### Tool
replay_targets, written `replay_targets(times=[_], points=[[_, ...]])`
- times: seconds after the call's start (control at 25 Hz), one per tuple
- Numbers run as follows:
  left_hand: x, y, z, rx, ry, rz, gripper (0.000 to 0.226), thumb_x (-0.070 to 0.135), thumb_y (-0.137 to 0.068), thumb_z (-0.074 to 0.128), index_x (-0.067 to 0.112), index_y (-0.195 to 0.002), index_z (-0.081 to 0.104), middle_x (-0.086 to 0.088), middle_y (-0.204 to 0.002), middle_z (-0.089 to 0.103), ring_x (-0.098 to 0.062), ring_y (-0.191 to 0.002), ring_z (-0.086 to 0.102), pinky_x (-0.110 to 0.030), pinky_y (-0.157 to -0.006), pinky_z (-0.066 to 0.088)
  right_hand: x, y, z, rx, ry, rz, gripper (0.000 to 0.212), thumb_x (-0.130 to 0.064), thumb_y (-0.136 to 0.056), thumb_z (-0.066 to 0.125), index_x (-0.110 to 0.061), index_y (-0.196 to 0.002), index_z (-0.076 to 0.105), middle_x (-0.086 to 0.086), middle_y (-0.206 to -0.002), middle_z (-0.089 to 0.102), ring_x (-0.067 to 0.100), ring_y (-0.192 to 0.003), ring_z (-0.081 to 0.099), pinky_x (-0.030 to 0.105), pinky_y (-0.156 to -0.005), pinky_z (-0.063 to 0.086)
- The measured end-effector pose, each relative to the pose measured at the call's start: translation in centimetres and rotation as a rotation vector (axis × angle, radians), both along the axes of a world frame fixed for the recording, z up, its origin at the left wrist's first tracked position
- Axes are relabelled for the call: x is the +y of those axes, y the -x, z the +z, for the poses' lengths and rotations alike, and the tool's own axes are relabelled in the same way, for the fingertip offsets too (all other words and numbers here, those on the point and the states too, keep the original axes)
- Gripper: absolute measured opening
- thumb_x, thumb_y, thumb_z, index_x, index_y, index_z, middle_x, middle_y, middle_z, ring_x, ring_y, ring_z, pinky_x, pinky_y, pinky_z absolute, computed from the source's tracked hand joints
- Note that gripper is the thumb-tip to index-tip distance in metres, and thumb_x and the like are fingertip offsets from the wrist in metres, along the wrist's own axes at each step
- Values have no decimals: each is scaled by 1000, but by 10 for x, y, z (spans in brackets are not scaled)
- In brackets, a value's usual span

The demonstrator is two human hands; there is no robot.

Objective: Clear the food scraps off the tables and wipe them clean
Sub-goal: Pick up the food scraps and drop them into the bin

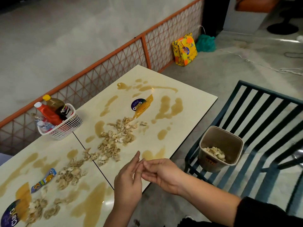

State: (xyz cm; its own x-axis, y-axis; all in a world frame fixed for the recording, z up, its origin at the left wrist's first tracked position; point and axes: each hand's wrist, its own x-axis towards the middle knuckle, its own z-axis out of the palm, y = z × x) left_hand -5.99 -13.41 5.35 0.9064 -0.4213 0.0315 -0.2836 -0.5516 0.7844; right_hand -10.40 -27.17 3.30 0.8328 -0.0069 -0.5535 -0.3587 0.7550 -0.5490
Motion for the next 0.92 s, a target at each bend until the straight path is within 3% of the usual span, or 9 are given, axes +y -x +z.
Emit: replay_targets(times=[0.08,0.2,0.32,0.4,0.6,0.76,0.84,0.92], points=[[-8,2,2,94,-4,-72,49,23,-98,58,55,-132,46,29,-117,67,14,-115,56,-8,-95,42,-5,6,-2,-4,62,-61,18,-5,-96,63,9,-100,73,14,-85,75,15,-71,72,22,-67,58],[-17,7,1,161,-28,-219,56,25,-97,61,48,-144,40,31,-132,57,16,-126,45,-2,-99,33,-14,11,-11,-7,329,-141,20,-6,-100,59,6,-94,73,11,-75,70,14,-63,63,25,-65,54],[-19,15,-6,135,-52,-244,56,28,-95,64,45,-144,42,31,-140,49,12,-130,42,-16,-104,36,-27,16,-26,8,464,-176,22,-6,-104,53,3,-91,69,9,-70,64,13,-56,56,25,-60,52],[-15,14,-11,129,-37,-172,49,23,-94,65,45,-136,51,29,-132,53,5,-123,50,-25,-98,44,-44,23,-43,83,496,-210,27,-9,-107,46,-1,-88,64,7,-67,58,14,-54,53,25,-55,50],[-6,5,-13,245,19,-54,32,12,-94,64,42,-105,69,18,-103,72,-3,-100,64,-29,-85,51,-116,65,-104,412,360,-393,37,-23,-111,31,-7,-86,54,8,-63,45,21,-55,52,33,-55,48],[2,1,-16,321,47,6,28,16,-95,64,42,-97,72,6,-95,75,-13,-96,69,-32,-86,52,-178,92,-140,615,244,-570,36,-28,-110,39,-2,-98,59,8,-67,50,21,-59,52,35,-57,50],[3,3,-15,344,60,2,25,12,-96,62,34,-99,74,4,-93,76,-15,-93,71,-28,-85,53,-204,94,-147,629,189,-650,34,-26,-108,44,3,-114,60,10,-75,57,21,-67,59,36,-66,57],[0,7,-13,354,71,-7,21,9,-96,61,25,-101,73,3,-92,76,-13,-88,72,-18,-80,53,-224,91,-146,576,140,-701,41,-31,-109,41,4,-125,56,15,-88,64,26,-86,67,41,-85,59]])
